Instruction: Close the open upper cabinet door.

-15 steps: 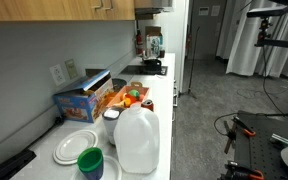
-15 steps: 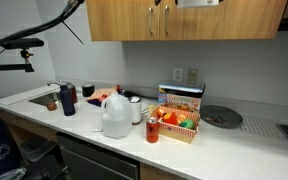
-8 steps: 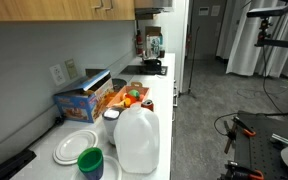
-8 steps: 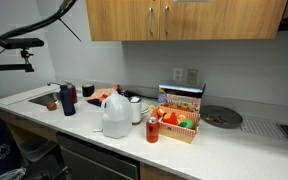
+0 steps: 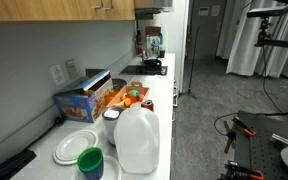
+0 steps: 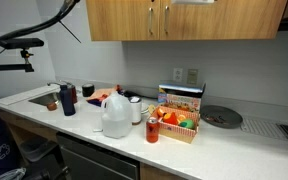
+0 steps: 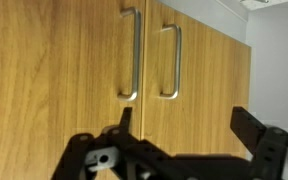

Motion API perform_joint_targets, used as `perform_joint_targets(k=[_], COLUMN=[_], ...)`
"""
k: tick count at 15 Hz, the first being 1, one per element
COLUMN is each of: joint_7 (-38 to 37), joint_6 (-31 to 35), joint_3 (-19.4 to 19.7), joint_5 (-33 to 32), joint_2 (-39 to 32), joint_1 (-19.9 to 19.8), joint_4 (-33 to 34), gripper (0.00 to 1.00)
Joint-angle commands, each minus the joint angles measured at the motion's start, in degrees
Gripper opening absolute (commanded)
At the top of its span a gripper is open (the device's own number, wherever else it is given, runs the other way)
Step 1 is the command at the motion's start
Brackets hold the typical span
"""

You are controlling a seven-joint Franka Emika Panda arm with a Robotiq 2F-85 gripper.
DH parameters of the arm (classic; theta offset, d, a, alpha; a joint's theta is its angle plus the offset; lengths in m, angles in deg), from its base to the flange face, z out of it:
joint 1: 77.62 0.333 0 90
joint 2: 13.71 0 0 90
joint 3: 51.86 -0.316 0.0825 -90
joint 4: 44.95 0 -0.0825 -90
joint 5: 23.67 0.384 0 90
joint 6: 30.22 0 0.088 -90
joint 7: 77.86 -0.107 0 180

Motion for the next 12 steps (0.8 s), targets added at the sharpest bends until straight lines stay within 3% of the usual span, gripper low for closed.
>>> perform_joint_targets(k=[1, 12], joint_7=[-0.66, -0.15], joint_6=[0.57, -0.24], joint_3=[-0.34, -0.21], joint_5=[-1.46, -0.92], joint_2=[1.53, 0.19], joint_1=[0.25, -0.02], joint_4=[-2.17, -2.13], gripper=[1.00, 1.00])
